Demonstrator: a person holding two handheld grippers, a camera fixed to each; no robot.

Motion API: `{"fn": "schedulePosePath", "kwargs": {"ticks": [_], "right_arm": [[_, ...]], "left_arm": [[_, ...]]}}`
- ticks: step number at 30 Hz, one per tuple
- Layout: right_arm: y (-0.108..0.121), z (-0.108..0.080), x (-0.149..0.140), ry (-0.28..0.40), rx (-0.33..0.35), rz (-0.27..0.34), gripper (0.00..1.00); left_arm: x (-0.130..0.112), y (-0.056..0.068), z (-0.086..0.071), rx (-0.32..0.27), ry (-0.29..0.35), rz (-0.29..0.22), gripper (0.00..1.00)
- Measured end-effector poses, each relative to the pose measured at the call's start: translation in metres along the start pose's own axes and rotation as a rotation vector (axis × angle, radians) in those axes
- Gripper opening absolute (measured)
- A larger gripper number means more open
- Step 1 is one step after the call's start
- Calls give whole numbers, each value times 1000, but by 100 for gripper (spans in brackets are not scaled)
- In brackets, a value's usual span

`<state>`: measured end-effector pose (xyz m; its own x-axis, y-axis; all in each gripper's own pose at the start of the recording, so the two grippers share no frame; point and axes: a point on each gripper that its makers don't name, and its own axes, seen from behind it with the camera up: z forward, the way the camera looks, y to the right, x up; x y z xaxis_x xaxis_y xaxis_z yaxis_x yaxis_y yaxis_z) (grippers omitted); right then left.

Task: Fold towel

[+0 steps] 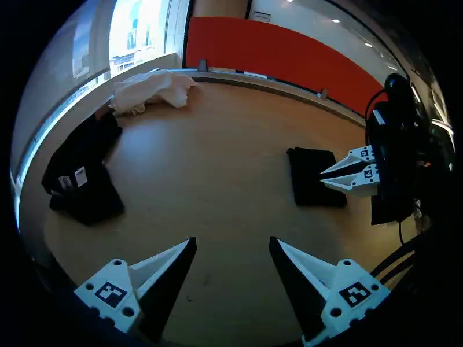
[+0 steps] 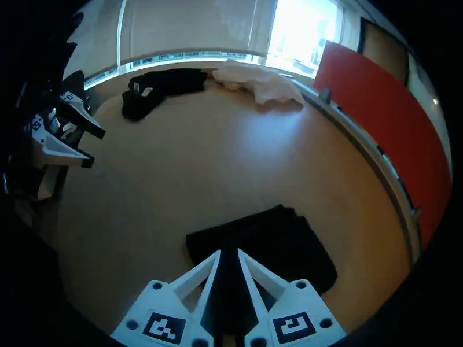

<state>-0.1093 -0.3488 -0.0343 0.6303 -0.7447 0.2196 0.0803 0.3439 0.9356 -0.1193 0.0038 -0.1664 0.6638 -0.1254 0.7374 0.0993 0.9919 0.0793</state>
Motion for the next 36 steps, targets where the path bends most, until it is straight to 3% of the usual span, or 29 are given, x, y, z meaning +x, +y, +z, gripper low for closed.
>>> {"fn": "schedulePosePath", "kwargs": {"ticks": [12, 23, 36], "right_arm": [[1, -1, -7, -11, 6, 47, 15], [1, -8, -9, -6, 2, 78, 66], [2, -22, -27, -14, -25, 108, 67]], "left_arm": [[-1, -6, 0, 0, -7, 6, 93], [0, -11, 1, 7, -7, 5, 93], [4, -8, 2, 6, 0, 10, 93]]}}
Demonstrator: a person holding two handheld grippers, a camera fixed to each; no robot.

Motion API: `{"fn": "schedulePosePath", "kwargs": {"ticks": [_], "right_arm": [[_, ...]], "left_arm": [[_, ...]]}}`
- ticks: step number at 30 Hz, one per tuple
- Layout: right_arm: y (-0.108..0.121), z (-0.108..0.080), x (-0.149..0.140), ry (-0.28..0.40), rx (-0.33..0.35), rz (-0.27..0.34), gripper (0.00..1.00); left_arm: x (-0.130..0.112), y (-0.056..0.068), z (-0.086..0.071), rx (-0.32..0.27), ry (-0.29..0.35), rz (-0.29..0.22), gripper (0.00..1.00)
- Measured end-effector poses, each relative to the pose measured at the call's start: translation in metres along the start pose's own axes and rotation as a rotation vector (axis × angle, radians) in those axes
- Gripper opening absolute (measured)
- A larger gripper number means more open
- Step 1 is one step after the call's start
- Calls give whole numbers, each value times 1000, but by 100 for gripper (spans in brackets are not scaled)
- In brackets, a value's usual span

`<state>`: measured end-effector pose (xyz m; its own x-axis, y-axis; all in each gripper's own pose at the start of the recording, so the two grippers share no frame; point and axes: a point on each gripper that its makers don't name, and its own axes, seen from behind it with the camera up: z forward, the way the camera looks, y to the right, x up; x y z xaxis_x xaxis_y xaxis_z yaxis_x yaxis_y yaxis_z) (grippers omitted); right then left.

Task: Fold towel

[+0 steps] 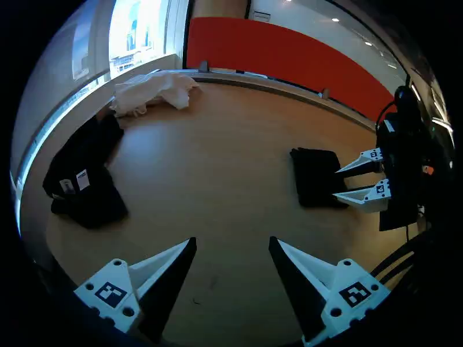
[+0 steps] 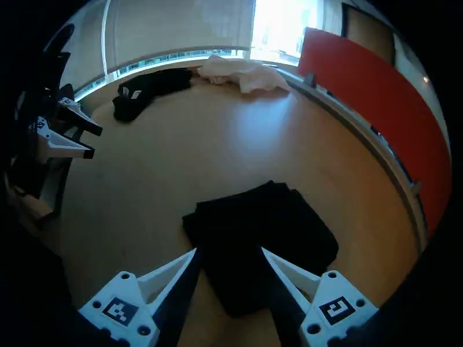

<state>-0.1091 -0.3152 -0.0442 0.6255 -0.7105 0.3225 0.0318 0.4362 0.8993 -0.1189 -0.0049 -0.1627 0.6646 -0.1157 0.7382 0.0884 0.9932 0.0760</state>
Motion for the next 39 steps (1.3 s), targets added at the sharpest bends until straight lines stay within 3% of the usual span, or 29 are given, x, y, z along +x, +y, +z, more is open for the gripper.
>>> {"fn": "schedulePosePath", "kwargs": {"ticks": [18, 33, 39], "right_arm": [[8, -26, -50, -35, -54, 77, 67], [7, -22, -72, -61, -74, 125, 66], [4, -19, -76, -68, -70, 149, 58]], "left_arm": [[3, 9, 3, -9, -2, 12, 93], [0, 12, 3, -13, -5, 10, 93], [-1, 12, 4, -14, -7, 11, 93]]}}
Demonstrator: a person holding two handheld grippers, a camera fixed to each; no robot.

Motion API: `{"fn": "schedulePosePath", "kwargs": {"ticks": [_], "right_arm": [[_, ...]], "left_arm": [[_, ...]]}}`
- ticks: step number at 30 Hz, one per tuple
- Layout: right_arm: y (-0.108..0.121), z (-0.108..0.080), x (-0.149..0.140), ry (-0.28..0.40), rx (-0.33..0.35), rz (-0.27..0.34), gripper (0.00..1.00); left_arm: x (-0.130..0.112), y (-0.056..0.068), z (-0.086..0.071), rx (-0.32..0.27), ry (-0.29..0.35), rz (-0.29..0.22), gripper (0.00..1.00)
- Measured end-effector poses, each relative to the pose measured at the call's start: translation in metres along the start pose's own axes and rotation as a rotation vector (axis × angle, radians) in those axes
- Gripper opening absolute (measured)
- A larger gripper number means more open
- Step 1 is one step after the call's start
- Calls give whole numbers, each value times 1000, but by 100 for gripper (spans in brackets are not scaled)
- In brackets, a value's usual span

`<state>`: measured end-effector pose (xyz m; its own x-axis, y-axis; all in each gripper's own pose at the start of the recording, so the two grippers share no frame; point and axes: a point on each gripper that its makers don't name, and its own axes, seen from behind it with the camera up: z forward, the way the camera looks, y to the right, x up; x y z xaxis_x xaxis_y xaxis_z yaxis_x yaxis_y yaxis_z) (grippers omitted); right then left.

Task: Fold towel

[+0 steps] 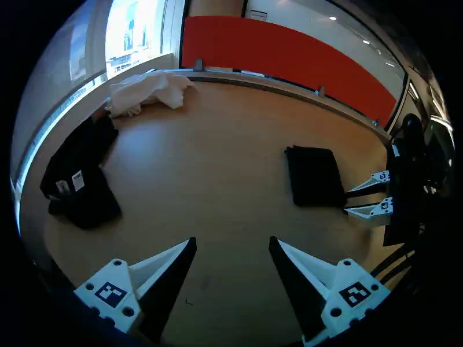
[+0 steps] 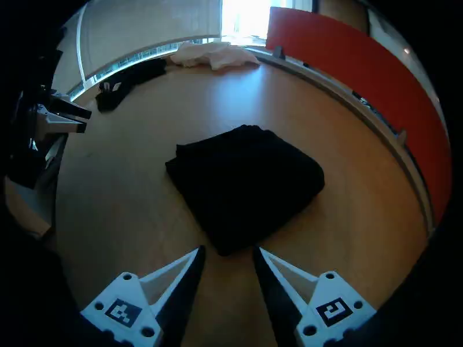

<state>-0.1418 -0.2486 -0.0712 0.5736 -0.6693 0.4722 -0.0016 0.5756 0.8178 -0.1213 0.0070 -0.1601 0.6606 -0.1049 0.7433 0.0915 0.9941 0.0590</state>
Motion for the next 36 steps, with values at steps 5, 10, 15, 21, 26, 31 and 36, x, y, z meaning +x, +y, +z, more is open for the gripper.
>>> {"fn": "schedulePosePath", "kwargs": {"ticks": [5, 10, 15, 21, 26, 31, 36], "right_arm": [[-1, 2, -1, 1, -3, 24, 42], [-2, 4, -2, -1, -4, 43, 31], [-3, 4, -1, 2, -4, 54, 22], [-2, 1, -2, 5, -15, 60, 7], [2, -1, -4, 7, -32, 57, 3], [5, -5, 4, 27, -35, 67, 2], [9, -12, 20, 61, -42, 60, 2]], "left_arm": [[-1, 1, 0, -2, 0, -3, 93], [-2, 0, 0, -1, -1, -3, 93], [-3, -1, 0, -1, -2, -4, 93], [-3, -1, -1, -2, -1, -2, 93], [-2, -1, -1, -3, 0, -1, 93], [-2, 0, -1, -6, 2, -4, 93], [-2, 0, -1, -9, 4, -2, 93]]}}
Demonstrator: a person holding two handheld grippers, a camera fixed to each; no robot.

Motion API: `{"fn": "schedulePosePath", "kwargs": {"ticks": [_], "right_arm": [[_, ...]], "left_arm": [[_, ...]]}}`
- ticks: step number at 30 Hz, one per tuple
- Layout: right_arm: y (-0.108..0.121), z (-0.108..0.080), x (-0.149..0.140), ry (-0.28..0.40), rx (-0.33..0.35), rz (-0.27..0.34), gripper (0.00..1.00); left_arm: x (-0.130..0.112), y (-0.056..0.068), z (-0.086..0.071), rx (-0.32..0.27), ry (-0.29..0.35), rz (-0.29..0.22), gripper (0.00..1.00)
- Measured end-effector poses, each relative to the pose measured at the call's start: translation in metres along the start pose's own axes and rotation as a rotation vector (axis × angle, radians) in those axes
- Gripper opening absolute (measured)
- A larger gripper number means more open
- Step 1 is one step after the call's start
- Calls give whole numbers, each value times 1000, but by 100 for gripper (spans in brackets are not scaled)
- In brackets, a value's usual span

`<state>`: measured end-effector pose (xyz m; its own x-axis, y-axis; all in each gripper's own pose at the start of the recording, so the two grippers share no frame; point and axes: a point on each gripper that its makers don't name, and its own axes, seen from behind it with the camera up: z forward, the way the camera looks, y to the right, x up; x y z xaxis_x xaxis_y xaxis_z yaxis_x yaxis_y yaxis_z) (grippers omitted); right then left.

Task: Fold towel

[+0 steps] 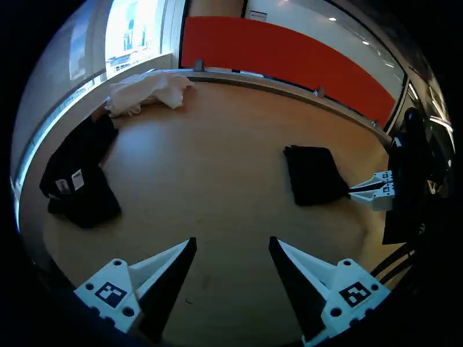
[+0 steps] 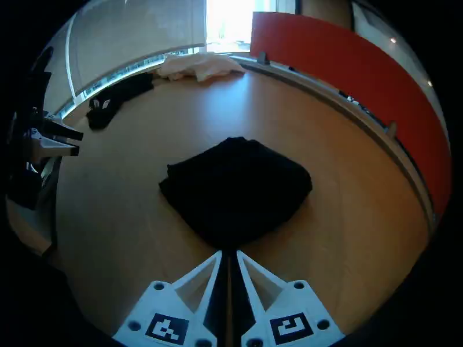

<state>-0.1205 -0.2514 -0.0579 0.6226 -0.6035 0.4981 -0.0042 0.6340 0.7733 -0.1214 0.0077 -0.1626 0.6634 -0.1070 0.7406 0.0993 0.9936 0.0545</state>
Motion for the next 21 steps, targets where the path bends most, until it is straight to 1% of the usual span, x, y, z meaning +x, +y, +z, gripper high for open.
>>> {"fn": "schedulePosePath", "kwargs": {"ticks": [8, 21], "right_arm": [[6, -14, 40, 69, -5, -32, 2], [22, -47, 112, 188, -51, -115, 2]], "left_arm": [[6, 1, -2, -6, 11, 6, 93], [21, 3, -5, -18, 38, 21, 93]]}}
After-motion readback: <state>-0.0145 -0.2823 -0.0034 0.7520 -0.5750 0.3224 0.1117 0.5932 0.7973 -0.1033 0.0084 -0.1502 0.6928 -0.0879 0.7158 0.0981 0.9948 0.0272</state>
